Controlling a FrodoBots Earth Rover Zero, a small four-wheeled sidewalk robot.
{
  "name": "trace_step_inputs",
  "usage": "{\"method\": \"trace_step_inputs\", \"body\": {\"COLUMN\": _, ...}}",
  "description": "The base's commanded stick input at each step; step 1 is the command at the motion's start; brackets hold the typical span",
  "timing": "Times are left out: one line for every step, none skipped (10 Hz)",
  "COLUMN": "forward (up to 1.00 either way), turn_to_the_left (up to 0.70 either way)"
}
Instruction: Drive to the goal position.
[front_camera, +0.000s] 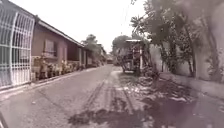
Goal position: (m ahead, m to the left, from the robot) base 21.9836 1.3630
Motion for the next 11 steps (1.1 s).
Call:
{"method": "trace_step_inputs", "body": {"forward": 0.70, "turn_to_the_left": 0.01}}
{"method": "trace_step_inputs", "body": {"forward": 0.70, "turn_to_the_left": 0.01}}
{"method": "trace_step_inputs", "body": {"forward": 0.70, "turn_to_the_left": 0.01}}
{"method": "trace_step_inputs", "body": {"forward": 0.70, "turn_to_the_left": 0.01}}
{"method": "trace_step_inputs", "body": {"forward": 0.70, "turn_to_the_left": 0.01}}
{"method": "trace_step_inputs", "body": {"forward": 0.70, "turn_to_the_left": 0.01}}
{"method": "trace_step_inputs", "body": {"forward": 0.70, "turn_to_the_left": 0.01}}
{"method": "trace_step_inputs", "body": {"forward": 0.70, "turn_to_the_left": 0.01}}
{"method": "trace_step_inputs", "body": {"forward": 0.70, "turn_to_the_left": 0.01}}
{"method": "trace_step_inputs", "body": {"forward": 0.70, "turn_to_the_left": 0.01}}
{"method": "trace_step_inputs", "body": {"forward": 0.70, "turn_to_the_left": 0.01}}
